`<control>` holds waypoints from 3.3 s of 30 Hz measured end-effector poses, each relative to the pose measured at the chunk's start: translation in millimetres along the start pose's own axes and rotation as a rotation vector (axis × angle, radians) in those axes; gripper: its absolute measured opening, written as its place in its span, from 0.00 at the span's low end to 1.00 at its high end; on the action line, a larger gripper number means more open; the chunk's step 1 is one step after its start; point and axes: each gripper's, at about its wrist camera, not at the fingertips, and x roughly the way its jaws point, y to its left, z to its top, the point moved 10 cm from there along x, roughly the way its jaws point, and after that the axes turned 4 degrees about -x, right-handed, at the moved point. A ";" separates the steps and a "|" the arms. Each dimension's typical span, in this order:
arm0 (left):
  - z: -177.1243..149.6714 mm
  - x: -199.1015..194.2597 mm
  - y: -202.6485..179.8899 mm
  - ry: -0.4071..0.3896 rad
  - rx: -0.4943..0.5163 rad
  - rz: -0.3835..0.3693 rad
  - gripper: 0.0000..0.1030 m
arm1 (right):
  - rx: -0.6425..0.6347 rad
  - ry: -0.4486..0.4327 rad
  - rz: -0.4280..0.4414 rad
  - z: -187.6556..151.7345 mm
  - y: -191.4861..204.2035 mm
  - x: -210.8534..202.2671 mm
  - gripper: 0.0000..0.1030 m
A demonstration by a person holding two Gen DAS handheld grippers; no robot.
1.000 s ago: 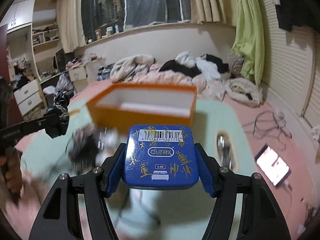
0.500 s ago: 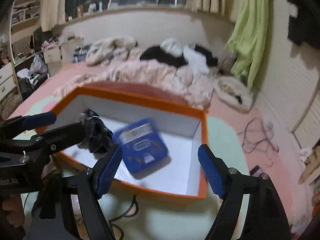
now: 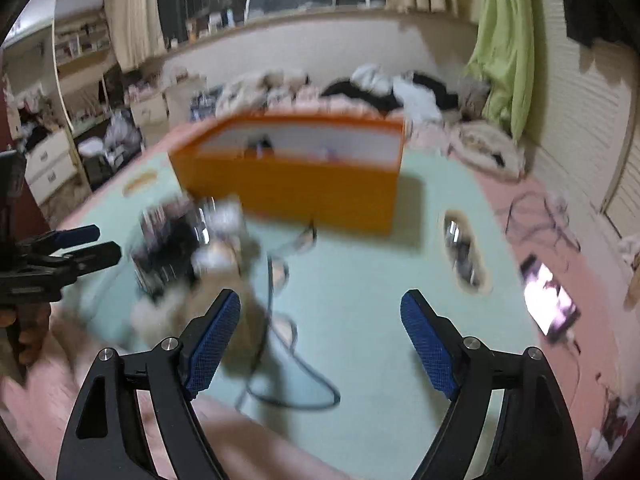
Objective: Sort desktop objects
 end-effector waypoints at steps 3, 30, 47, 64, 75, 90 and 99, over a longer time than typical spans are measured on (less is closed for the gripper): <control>1.1 -9.1 -12.5 0.013 0.036 -0.001 1.00 | 0.022 -0.037 -0.073 -5.7 -7.3 15.2 0.89; -3.2 -30.1 -16.6 0.008 0.020 -0.001 1.00 | 0.077 -0.117 -0.047 -8.2 -14.5 1.0 0.99; -4.2 -32.9 -15.0 0.008 0.019 -0.001 1.00 | 0.070 -0.112 -0.051 -7.6 -12.8 -0.4 0.99; -5.3 -35.7 -13.5 0.007 0.018 -0.001 1.00 | 0.099 -0.138 -0.013 -4.8 -17.0 -4.9 0.99; -6.1 -35.2 -11.7 0.007 0.018 -0.001 1.00 | 0.111 -0.180 0.003 -1.8 -18.0 -13.7 0.99; -7.1 -37.6 -10.3 0.006 0.017 -0.002 1.00 | -0.076 -0.211 0.146 6.9 51.8 -30.6 0.74; -13.1 -30.6 -5.3 0.003 0.008 0.003 1.00 | -0.016 -0.080 0.136 3.3 45.1 0.4 0.25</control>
